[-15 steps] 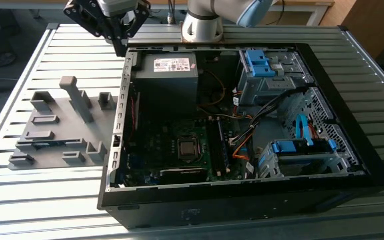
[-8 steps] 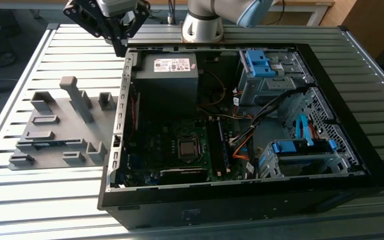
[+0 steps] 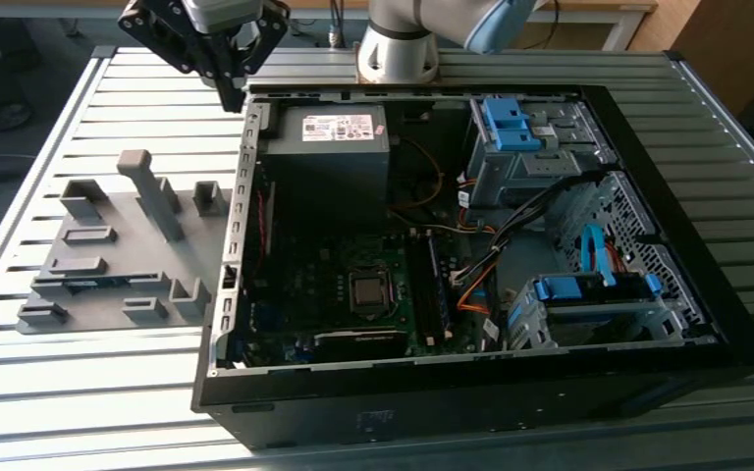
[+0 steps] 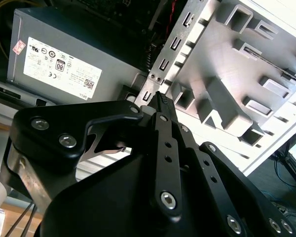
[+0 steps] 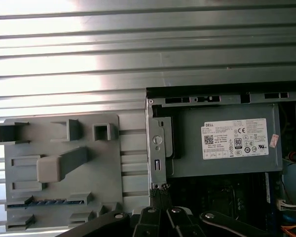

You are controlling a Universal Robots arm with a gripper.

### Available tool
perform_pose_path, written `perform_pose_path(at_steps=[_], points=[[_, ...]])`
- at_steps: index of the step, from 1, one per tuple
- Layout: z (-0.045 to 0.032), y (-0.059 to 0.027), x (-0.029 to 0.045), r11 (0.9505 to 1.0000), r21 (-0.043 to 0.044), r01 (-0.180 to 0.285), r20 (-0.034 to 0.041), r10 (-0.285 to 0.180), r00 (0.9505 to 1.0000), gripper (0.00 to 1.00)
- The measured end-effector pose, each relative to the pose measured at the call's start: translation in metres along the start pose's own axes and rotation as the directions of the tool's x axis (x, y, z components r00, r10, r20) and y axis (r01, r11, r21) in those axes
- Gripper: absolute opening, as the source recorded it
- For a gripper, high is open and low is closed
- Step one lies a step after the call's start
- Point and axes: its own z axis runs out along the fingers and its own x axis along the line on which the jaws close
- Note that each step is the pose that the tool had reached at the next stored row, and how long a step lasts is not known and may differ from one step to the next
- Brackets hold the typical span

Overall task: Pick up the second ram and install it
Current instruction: 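Reach for the second ram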

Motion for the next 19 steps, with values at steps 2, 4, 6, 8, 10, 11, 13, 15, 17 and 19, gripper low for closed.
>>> perform_pose_path(at_steps=[2, 4, 6, 8, 10, 11, 13, 15, 17, 19], points=[[0.0000, -0.0001, 0.0017, 1.0000, 0.0000, 0.000, 0.0000, 0.000, 1.0000, 0.11], [-0.0001, -0.0002, 0.0033, 1.0000, 0.0000, 0.000, 0.0000, 0.000, 1.0000, 0.11], [-0.0001, -0.0004, 0.0050, 1.0000, 0.0000, 0.000, 0.0000, 0.000, 1.0000, 0.11], [-0.0001, -0.0005, 0.0068, 1.0000, 0.0000, 0.000, 0.0000, 0.000, 1.0000, 0.11], [-0.0002, -0.0006, 0.0083, 1.0000, 0.0000, 0.000, 0.0000, 0.000, 1.0000, 0.11], [-0.0002, -0.0007, 0.0089, 1.0000, 0.0000, 0.000, 0.0000, 0.000, 1.0000, 0.11], [-0.0002, -0.0007, 0.0100, 1.0000, 0.0001, 0.000, 0.0000, 0.000, 1.0000, 0.11], [-0.0003, -0.0008, 0.0110, 1.0000, 0.0001, 0.000, 0.0000, 0.000, 1.0000, 0.11], [-0.0002, -0.0009, 0.0118, 1.0000, 0.0000, 0.000, 0.0000, 0.000, 1.0000, 0.11], [-0.0003, -0.0010, 0.0129, 1.0000, 0.0000, 0.000, 0.0000, 0.000, 1.0000, 0.11]])
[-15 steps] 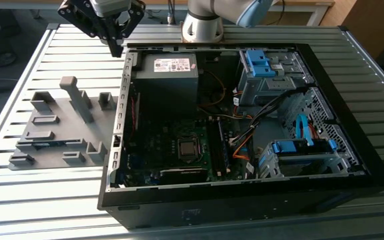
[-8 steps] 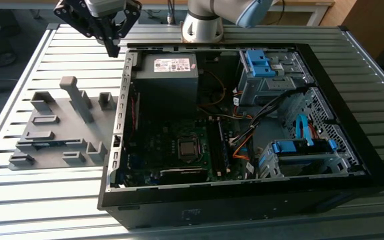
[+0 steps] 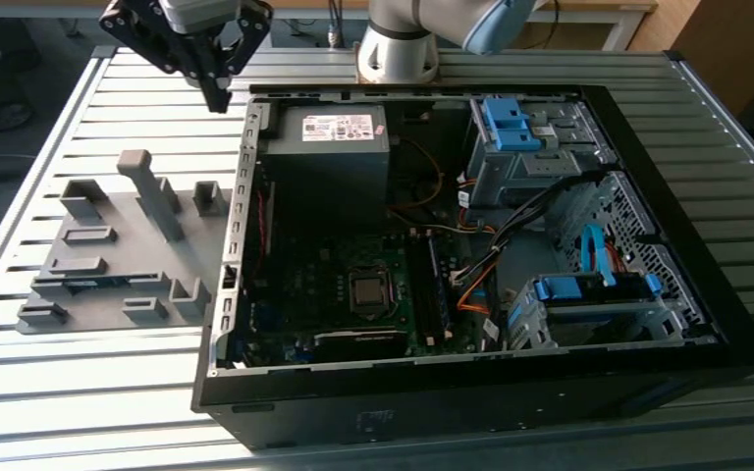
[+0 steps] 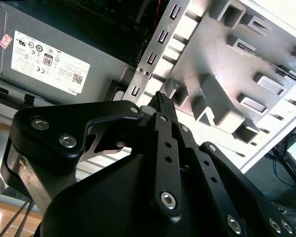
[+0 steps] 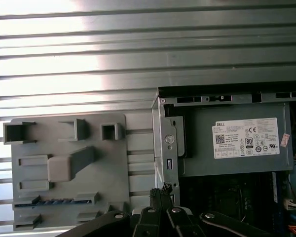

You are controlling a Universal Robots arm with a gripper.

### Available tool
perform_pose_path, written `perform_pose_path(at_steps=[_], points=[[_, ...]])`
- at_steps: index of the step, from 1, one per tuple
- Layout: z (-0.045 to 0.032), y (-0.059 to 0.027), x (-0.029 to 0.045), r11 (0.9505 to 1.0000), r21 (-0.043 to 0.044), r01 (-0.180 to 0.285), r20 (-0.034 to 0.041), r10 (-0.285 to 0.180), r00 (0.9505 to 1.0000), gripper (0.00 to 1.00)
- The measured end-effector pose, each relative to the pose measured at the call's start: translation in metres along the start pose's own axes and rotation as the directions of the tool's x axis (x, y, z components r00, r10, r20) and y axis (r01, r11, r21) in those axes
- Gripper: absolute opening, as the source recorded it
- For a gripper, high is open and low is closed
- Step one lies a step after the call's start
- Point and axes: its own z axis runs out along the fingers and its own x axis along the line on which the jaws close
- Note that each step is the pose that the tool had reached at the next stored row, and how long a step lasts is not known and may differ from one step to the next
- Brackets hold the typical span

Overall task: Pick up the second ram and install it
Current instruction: 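Reach for the second ram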

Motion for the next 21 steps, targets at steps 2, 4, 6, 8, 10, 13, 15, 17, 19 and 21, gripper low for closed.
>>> perform_pose_path(at_steps=[2, 4, 6, 8, 10, 13, 15, 17, 19, 21], points=[[0.0000, -0.0001, 0.0009, 1.0000, 0.0000, 0.000, 0.0000, 0.000, 1.0000, 0.11], [0.0000, -0.0001, 0.0017, 1.0000, 0.0000, 0.000, 0.0000, 0.000, 1.0000, 0.11], [-0.0001, -0.0002, 0.0028, 1.0000, 0.0000, 0.000, 0.0000, 0.000, 1.0000, 0.11], [0.0000, -0.0003, 0.0037, 1.0000, -0.0001, 0.000, 0.0001, 0.000, 1.0000, 0.11], [0.0000, -0.0003, 0.0043, 1.0000, 0.0000, 0.000, 0.0000, 0.000, 1.0000, 0.11], [-0.0001, -0.0005, 0.0059, 1.0000, 0.0000, 0.000, -0.0001, 0.000, 1.0000, 0.11], [-0.0001, -0.0006, 0.0076, 1.0000, 0.0000, 0.000, 0.0001, 0.000, 1.0000, 0.11], [-0.0002, -0.0007, 0.0097, 1.0000, 0.0000, 0.000, 0.0001, 0.000, 1.0000, 0.11], [-0.0002, -0.0009, 0.0114, 1.0000, 0.0000, 0.000, 0.0001, 0.000, 1.0000, 0.11], [-0.0003, -0.0010, 0.0130, 1.0000, 0.0000, 0.000, 0.0000, 0.000, 1.0000, 0.11]])
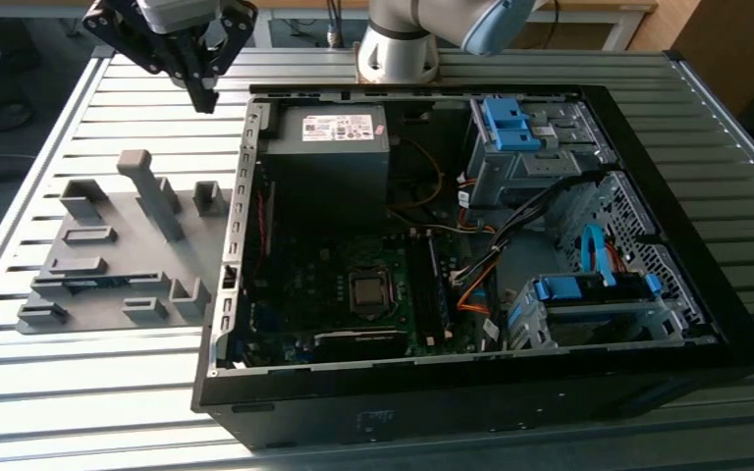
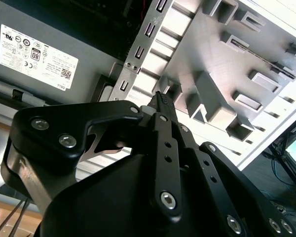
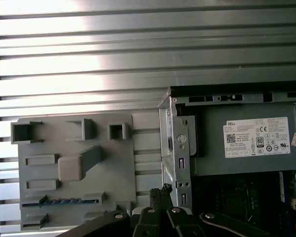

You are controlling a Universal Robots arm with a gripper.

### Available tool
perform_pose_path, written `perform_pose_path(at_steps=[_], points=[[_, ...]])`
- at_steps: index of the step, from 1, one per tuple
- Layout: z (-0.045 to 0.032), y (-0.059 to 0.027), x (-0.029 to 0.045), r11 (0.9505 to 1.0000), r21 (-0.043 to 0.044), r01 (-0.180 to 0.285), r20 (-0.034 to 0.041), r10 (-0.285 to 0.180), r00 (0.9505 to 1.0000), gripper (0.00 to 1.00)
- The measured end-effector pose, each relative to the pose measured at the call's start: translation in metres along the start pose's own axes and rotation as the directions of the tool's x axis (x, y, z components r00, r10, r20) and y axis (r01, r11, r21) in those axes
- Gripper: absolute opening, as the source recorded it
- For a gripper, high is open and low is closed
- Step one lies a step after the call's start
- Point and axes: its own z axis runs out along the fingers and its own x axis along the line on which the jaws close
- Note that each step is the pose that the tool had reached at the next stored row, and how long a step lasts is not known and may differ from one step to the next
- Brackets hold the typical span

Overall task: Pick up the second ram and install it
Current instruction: 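Reach for the second ram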

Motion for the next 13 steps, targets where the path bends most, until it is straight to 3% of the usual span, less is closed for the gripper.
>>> perform_pose_path(at_steps=[1, 5, 13], points=[[-0.0001, -0.0003, 0.0043, 1.0000, 0.0000, 0.000, 0.0000, 0.000, 1.0000, 0.11], [-0.0001, -0.0005, 0.0072, 1.0000, -0.0001, 0.000, 0.0000, 0.000, 1.0000, 0.11], [-0.0001, -0.0006, 0.0080, 1.0000, 0.0000, 0.000, 0.0000, 0.000, 1.0000, 0.11]])
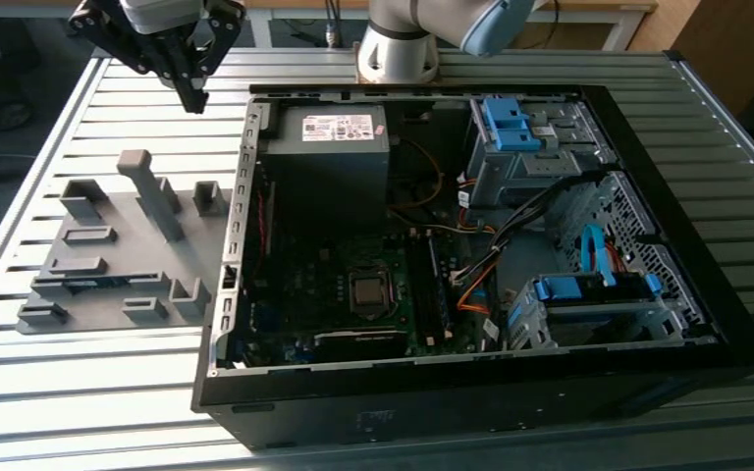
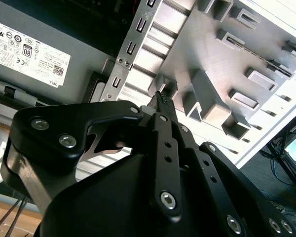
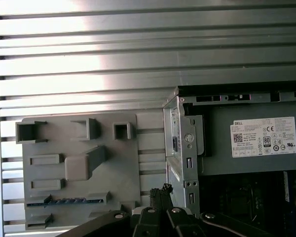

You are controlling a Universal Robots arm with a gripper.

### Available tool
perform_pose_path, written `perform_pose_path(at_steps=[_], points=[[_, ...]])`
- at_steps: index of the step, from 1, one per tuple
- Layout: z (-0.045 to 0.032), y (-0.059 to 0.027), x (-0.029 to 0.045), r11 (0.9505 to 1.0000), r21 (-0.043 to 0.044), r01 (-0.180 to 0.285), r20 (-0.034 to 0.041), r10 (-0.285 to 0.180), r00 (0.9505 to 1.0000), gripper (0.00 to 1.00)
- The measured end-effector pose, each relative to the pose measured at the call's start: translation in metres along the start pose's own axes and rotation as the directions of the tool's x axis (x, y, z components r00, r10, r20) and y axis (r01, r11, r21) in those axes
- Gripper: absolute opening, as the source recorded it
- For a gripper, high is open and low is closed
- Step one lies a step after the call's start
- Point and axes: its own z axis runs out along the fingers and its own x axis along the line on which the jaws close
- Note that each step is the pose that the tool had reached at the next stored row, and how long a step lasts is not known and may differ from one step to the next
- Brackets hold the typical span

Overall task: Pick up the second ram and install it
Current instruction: 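Reach for the second ram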

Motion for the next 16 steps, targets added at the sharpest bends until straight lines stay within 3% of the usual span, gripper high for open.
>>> perform_pose_path(at_steps=[7, 16], points=[[-0.0003, -0.0008, 0.0110, 1.0000, 0.0000, 0.000, -0.0001, 0.000, 1.0000, 0.11], [-0.0007, -0.0025, 0.0331, 1.0000, 0.0000, 0.000, 0.0000, 0.000, 1.0000, 0.11]])
